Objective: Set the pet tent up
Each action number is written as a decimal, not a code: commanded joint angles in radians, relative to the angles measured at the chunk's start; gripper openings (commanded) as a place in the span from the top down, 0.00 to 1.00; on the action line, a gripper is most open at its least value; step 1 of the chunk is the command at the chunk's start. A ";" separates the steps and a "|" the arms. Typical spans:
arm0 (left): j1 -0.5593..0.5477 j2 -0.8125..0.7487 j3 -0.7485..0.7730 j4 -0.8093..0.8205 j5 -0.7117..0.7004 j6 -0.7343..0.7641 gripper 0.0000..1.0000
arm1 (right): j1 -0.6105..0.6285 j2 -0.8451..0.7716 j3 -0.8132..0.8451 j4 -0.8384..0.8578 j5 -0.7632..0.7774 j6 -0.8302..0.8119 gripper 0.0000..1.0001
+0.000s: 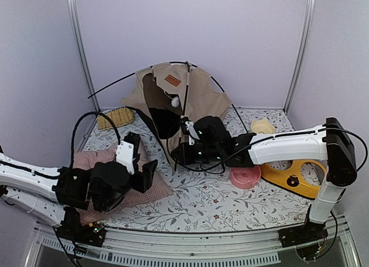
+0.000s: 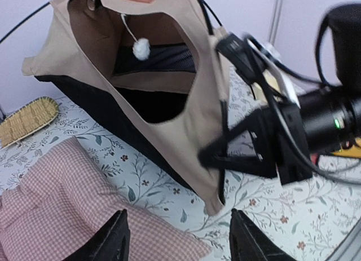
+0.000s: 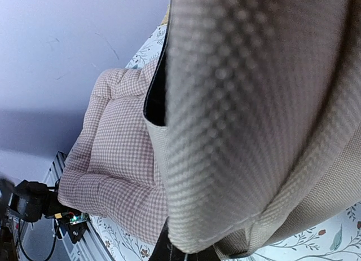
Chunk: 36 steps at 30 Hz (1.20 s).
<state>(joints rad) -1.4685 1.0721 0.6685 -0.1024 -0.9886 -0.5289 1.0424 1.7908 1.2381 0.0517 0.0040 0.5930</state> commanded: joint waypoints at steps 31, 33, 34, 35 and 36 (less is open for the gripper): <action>1.133 0.337 0.706 -0.019 1.215 0.392 0.25 | -0.099 -0.237 0.095 -0.306 0.013 -0.028 0.01; 1.132 0.360 0.730 -0.028 1.248 0.458 0.25 | -0.143 -0.265 0.077 -0.304 -0.031 -0.045 0.01; 1.133 0.372 0.737 -0.030 1.257 0.488 0.25 | -0.165 -0.279 0.065 -0.300 -0.049 -0.051 0.01; 1.133 0.383 0.743 -0.034 1.262 0.517 0.25 | -0.186 -0.292 0.055 -0.292 -0.065 -0.062 0.01; 1.132 0.398 0.751 -0.036 1.279 0.546 0.25 | -0.207 -0.302 0.043 -0.283 -0.082 -0.070 0.01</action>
<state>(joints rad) -0.3393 1.4258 1.3773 -0.1184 0.2043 -0.1394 0.9100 1.5543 1.3193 -0.2592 0.0074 0.5705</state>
